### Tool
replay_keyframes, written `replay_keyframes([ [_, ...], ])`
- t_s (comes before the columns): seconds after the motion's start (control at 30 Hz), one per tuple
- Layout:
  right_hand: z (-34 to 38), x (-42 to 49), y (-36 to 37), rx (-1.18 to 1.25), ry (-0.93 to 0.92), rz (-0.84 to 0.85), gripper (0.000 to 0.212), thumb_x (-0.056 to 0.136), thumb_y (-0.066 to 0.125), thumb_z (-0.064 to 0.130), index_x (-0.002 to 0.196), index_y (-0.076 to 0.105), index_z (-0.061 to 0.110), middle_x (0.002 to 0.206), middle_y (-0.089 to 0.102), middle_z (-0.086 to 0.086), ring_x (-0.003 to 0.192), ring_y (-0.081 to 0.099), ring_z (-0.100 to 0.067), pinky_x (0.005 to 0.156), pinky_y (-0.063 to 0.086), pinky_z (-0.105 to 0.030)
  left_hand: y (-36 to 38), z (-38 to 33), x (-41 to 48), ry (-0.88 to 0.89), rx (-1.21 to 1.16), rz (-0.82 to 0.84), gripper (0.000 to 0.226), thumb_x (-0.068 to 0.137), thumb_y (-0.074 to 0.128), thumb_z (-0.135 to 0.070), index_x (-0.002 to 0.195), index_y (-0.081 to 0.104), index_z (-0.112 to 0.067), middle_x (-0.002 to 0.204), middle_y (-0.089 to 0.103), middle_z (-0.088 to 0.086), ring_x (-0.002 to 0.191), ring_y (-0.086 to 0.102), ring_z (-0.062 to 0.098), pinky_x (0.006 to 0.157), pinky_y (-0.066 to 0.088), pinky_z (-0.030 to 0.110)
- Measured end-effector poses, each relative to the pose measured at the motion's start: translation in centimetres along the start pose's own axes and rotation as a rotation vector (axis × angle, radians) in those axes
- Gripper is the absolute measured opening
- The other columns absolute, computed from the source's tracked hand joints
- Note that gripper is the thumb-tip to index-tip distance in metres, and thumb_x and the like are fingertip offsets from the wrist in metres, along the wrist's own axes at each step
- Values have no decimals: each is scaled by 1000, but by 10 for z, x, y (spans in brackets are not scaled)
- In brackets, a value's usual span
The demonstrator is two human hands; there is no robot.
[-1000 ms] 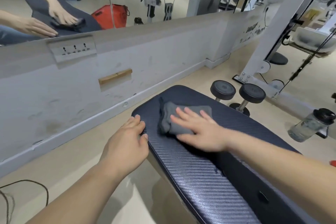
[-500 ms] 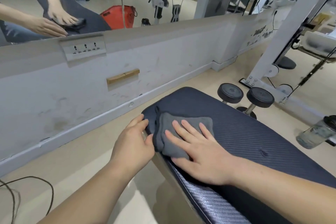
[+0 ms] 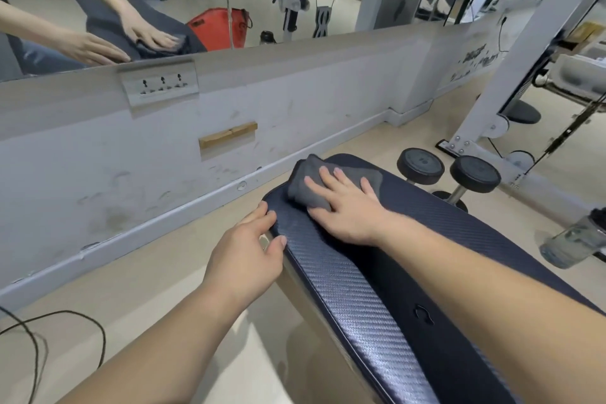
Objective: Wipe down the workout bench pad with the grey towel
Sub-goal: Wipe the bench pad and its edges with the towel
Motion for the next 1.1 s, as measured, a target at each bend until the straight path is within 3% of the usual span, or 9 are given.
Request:
replay_keyframes([
  [0.17, 16, -111, 22, -13, -243, 62, 66, 102, 32, 58, 161, 3, 53, 170, -18, 19, 156, -25, -6, 124, -19, -42, 2, 2, -1, 2, -23, 5, 50, 95, 61, -25, 145, 55, -25, 161, 34, -18, 146, 35, -2, 108, 22, 11],
  [0.3, -8, -116, 15, -72, -271, 149, 65, 99, 29, 64, 157, 0, 60, 167, -22, 26, 153, -27, 2, 123, -21, -36, 4, -6, -3, 6, 7, 33, 47, 100, 54, -26, 147, 52, -27, 165, 25, -18, 148, 33, 1, 107, 27, 16],
  [0.4, -35, -55, 0, -39, -79, 85, 62, 105, 36, 57, 159, 5, 54, 172, -12, 18, 158, -16, -5, 128, -12, -46, 5, -10, -5, 6, 46, 62, 39, 102, 48, -24, 141, 54, -20, 168, 21, -13, 150, 32, 9, 109, 35, 26],
  [0.5, -48, -4, -6, -13, 189, -29, 63, 104, 26, 59, 162, 6, 49, 175, -7, 10, 161, -10, -13, 127, -8, -54, 7, -11, -5, 22, 93, 90, 45, 104, 44, -24, 149, 46, -22, 170, 17, -7, 155, 22, 11, 118, 28, 28],
  [0.57, -42, 7, -1, -15, 239, -41, 65, 103, 23, 60, 164, 5, 46, 175, -8, 8, 161, -10, -17, 126, -9, -56, 8, -10, -2, 33, 122, 96, 43, 104, 44, -24, 147, 47, -19, 170, 18, -4, 155, 20, 14, 119, 26, 29],
  [0.7, -8, -44, 10, -25, 68, -32, 65, 105, 30, 57, 164, 7, 45, 175, -8, 6, 161, -10, -17, 127, -8, -56, 13, -9, 6, 38, 218, 147, 26, 101, 43, -21, 123, 53, -15, 168, 25, 7, 155, 21, 25, 121, 28, 36],
  [0.8, 18, -117, 22, -21, -113, -8, 65, 105, 32, 56, 164, 5, 47, 174, -11, 10, 160, -15, -13, 128, -12, -50, 13, -13, 10, 26, 290, 177, 13, 97, 43, -19, 107, 51, -14, 152, 41, 18, 144, 33, 36, 116, 34, 41],
  [0.97, -8, -161, 21, -92, -141, 63, 63, 106, 32, 53, 162, 5, 49, 172, -11, 17, 158, -15, -5, 129, -11, -42, 20, -40, -5, 109, 350, 236, 50, 93, 46, -13, 142, 42, -10, 169, 14, 12, 155, 15, 34, 124, 24, 39],
  [1.1, -26, -110, 13, -22, 138, 37, 62, 107, 30, 53, 163, 6, 47, 174, -7, 12, 161, -9, -12, 129, -5, -51, 30, -50, -16, 177, 338, 270, 53, 92, 48, -6, 144, 40, -12, 171, 7, 8, 157, 9, 30, 125, 20, 35],
])
Point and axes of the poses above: each hand's wrist, its own x-axis towards the middle knuckle, its own y-axis out of the palm, z = x × y, the point moved 4 cm from there along x, towards the middle knuckle
